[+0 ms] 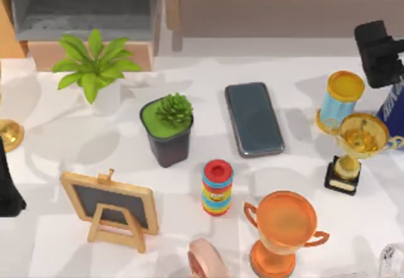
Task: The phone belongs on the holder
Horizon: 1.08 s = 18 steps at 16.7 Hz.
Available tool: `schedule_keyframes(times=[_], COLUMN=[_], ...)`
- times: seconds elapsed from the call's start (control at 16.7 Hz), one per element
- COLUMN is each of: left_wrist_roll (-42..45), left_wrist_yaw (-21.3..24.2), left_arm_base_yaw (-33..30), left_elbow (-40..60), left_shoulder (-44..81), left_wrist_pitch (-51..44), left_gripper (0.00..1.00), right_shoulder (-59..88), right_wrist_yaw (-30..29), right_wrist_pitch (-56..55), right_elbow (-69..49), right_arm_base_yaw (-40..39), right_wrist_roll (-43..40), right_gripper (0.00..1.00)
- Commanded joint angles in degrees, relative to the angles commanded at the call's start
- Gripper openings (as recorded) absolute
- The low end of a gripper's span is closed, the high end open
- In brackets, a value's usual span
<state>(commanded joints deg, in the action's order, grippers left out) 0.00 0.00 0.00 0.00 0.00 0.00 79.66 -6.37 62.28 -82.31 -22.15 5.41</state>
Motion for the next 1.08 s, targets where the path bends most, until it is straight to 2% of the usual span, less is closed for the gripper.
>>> schedule_keyframes(times=[0.24, 0.54, 0.84, 1.08], left_wrist_roll=[0.0, 0.0, 0.0, 0.0], left_wrist_yaw=[0.0, 0.0, 0.0, 0.0], left_arm_base_yaw=[0.0, 0.0, 0.0, 0.0], left_elbow=[0.0, 0.0, 0.0, 0.0], left_shoulder=[0.0, 0.0, 0.0, 0.0], left_wrist_pitch=[0.0, 0.0, 0.0, 0.0], left_gripper=[1.0, 1.0, 1.0, 1.0], right_shoulder=[20.1, 40.2, 57.0, 65.5], right_wrist_yaw=[2.1, 5.4, 5.9, 5.6], right_wrist_pitch=[8.7, 12.4, 15.7, 18.4], right_elbow=[-20.1, -39.5, -51.4, -55.9], right_arm_base_yaw=[-3.7, -5.4, -5.8, -6.5], right_wrist_roll=[2.8, 8.8, 13.7, 15.6], right_gripper=[1.0, 1.0, 1.0, 1.0])
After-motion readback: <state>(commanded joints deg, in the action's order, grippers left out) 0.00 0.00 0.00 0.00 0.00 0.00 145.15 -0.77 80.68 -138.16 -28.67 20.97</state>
